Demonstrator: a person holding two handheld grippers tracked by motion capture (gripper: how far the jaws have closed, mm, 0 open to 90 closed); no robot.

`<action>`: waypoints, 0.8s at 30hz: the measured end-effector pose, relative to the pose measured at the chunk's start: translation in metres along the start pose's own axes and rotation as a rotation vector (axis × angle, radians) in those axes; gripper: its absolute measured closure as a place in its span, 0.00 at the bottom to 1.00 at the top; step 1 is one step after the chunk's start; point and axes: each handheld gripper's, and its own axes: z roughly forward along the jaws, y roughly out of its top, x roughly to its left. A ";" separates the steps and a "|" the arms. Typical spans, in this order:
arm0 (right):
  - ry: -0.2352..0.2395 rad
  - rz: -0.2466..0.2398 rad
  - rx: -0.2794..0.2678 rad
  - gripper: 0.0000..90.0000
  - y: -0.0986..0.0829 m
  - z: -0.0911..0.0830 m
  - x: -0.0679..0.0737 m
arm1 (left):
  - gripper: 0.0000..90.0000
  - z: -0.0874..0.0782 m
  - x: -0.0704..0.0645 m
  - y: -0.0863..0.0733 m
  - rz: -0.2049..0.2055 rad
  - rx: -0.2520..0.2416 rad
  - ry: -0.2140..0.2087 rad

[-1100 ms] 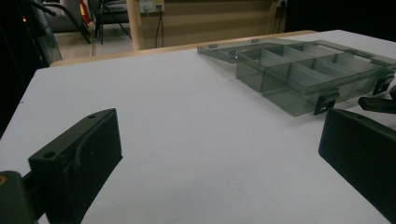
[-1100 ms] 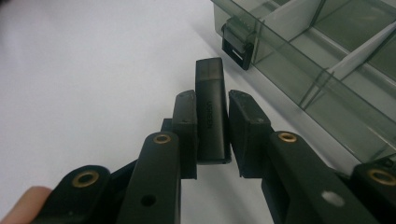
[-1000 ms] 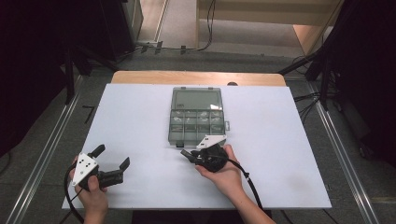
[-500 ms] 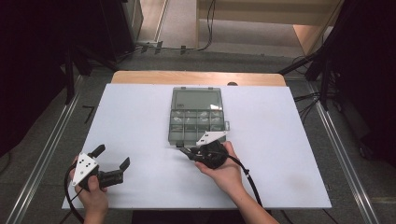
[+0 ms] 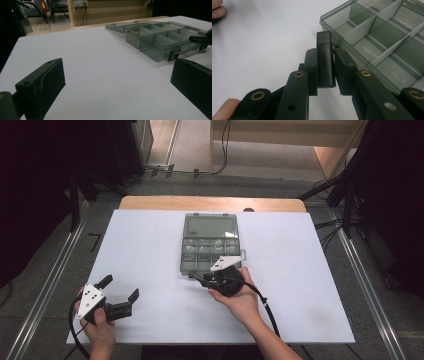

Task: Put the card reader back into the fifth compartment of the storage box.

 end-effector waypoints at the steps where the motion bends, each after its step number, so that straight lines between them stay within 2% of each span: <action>1: -0.002 0.007 0.002 0.80 0.001 0.000 0.000 | 0.00 0.000 0.000 0.000 -0.001 0.000 0.000; 24: -0.010 0.008 -0.007 0.80 0.015 0.003 -0.006 | 0.00 -0.001 0.001 0.000 -0.007 -0.002 -0.003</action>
